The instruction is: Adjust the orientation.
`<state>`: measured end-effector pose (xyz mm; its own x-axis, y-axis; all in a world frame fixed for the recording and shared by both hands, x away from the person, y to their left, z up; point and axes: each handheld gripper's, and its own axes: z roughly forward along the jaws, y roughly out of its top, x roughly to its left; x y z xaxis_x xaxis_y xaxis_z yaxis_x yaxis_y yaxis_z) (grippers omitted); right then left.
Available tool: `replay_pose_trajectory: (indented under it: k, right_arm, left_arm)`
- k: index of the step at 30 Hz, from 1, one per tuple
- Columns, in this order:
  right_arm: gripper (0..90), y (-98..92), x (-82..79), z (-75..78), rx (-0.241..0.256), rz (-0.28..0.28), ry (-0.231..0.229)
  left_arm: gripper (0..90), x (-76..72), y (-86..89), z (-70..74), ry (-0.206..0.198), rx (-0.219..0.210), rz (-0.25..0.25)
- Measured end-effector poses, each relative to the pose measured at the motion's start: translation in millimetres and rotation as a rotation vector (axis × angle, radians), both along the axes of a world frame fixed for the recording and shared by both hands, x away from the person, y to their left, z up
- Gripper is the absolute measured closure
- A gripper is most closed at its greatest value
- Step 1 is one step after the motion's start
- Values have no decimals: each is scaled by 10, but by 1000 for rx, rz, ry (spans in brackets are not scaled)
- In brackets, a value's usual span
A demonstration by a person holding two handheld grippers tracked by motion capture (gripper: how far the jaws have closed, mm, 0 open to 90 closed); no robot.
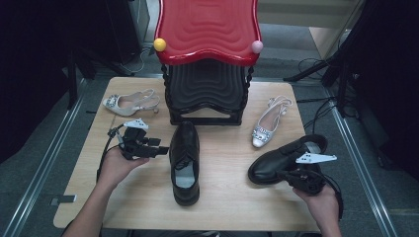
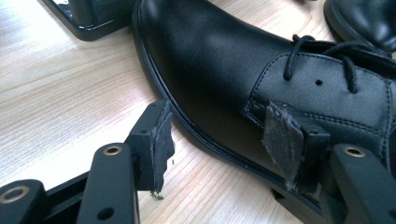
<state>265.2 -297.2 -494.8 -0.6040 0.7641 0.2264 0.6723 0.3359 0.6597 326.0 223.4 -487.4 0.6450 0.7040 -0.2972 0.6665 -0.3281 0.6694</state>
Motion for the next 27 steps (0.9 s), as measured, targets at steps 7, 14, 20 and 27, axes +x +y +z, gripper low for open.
replay_pose_trajectory:
  k: [7, 14, 20, 27]
  right_arm:
    - [900, 81, 68, -17, 9, 24, 9]
    - [900, 193, 171, -28, 13, 44, 13]
    - [900, 276, 251, -40, 11, 64, 17]
    - [900, 384, 367, -29, 27, 95, 29]
  left_arm:
    - [428, -27, -4, 19, -23, 13, -5]
    - [428, -57, 28, 21, -18, 24, 5]
    - [428, -105, 66, 12, -21, 25, 22]
    - [428, -159, 116, -13, -17, 27, 36]
